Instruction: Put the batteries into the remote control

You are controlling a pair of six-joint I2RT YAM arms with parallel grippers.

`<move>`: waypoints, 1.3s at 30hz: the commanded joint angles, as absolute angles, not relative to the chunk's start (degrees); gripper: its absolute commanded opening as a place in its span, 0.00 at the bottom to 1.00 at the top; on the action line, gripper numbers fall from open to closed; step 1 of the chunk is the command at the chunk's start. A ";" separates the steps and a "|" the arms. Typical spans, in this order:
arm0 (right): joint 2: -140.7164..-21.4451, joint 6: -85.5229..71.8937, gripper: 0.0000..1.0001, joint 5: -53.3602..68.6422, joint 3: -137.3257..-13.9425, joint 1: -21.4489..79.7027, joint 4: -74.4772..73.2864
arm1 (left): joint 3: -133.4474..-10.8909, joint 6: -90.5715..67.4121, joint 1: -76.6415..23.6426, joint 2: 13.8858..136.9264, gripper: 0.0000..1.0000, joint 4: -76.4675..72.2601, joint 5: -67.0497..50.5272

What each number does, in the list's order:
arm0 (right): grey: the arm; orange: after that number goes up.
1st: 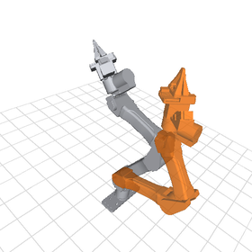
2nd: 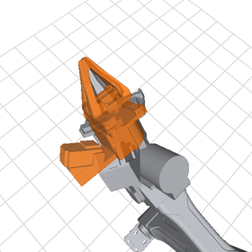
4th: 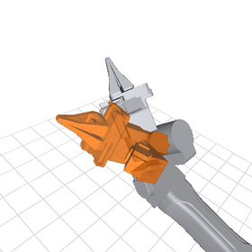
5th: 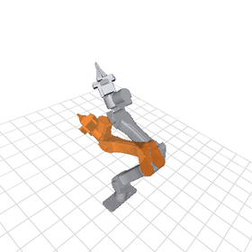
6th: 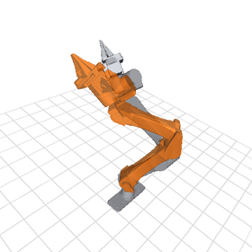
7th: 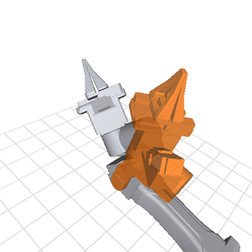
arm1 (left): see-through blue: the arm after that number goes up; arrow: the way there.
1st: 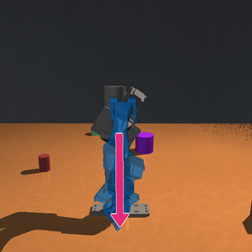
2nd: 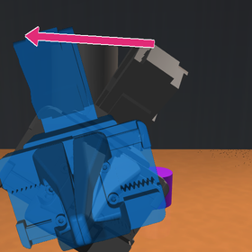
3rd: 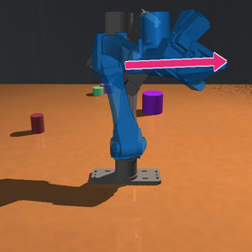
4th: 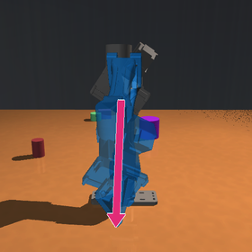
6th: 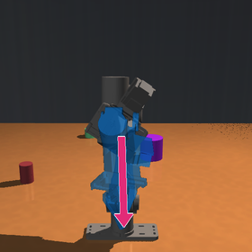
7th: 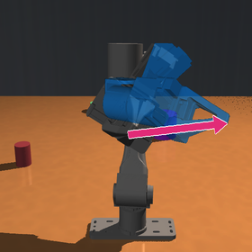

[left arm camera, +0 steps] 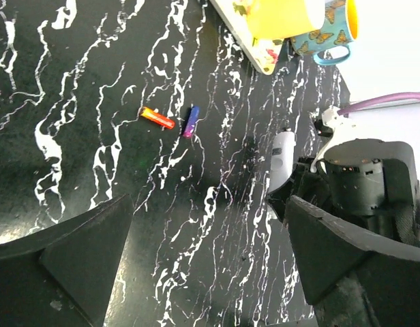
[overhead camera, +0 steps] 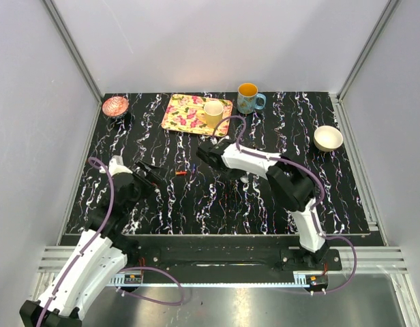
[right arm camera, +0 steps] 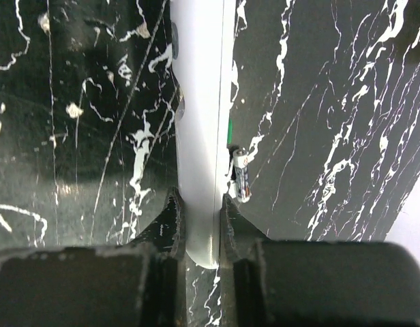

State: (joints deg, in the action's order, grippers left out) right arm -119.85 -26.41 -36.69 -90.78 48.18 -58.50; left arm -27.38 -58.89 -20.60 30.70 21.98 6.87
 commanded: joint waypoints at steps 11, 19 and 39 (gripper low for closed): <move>-126.83 -27.51 0.11 -34.64 -97.91 48.60 -60.12 | -31.38 -60.03 -21.27 31.29 0.99 29.18 11.34; -126.47 -26.89 0.39 -30.06 -96.59 49.04 -58.62 | -30.59 -60.12 -21.36 31.38 0.99 28.65 10.28; -115.61 -29.27 0.63 -23.47 -100.47 53.17 -60.47 | -29.18 -59.15 -21.36 32.60 0.99 26.98 8.08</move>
